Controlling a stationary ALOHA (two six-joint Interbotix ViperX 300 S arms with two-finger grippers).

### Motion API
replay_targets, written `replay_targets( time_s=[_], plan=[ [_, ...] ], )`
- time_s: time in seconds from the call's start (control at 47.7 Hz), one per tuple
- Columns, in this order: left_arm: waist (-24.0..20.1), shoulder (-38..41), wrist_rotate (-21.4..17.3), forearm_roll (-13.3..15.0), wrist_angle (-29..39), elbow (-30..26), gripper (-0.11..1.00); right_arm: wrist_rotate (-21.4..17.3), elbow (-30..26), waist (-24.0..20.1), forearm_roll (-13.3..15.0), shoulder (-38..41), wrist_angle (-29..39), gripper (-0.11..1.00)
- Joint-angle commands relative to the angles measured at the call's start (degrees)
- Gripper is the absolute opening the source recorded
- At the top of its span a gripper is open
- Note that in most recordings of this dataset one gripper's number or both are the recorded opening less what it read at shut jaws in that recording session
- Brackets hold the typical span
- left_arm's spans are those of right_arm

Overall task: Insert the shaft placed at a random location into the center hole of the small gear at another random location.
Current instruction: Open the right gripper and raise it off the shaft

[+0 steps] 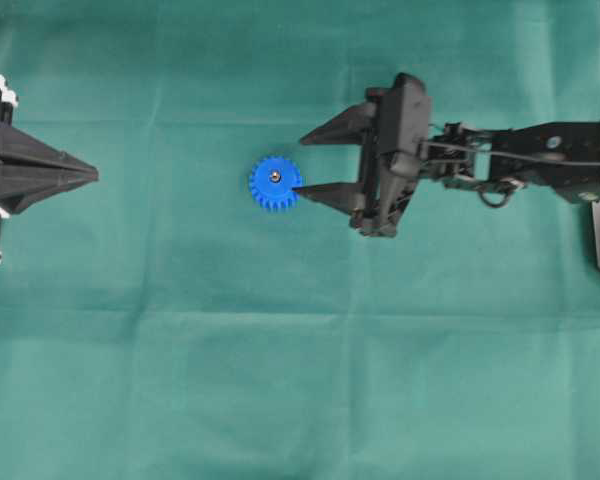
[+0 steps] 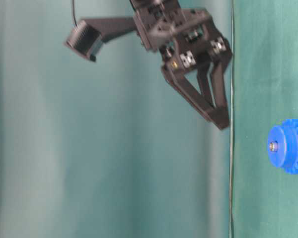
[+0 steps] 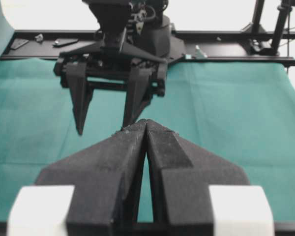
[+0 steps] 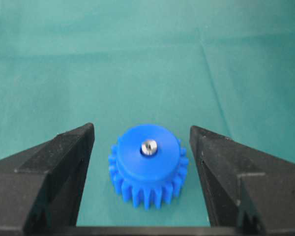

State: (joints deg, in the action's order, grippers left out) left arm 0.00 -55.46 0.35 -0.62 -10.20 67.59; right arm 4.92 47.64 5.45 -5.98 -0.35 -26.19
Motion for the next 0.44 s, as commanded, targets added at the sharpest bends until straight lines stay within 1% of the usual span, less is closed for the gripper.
replay_targets(
  time_s=[0.0, 0.419],
  plan=[
    [0.0, 0.4, 0.0, -0.2, -0.4, -1.2, 0.00, -0.5, 1.3, -0.2, -0.2, -4.2, -0.2, 0.77],
    [-0.1, 0.5, 0.0, -0.2, -0.3, -1.1, 0.00, -1.0, 9.1, -0.3, -0.2, -16.3, 0.1, 0.77]
  ],
)
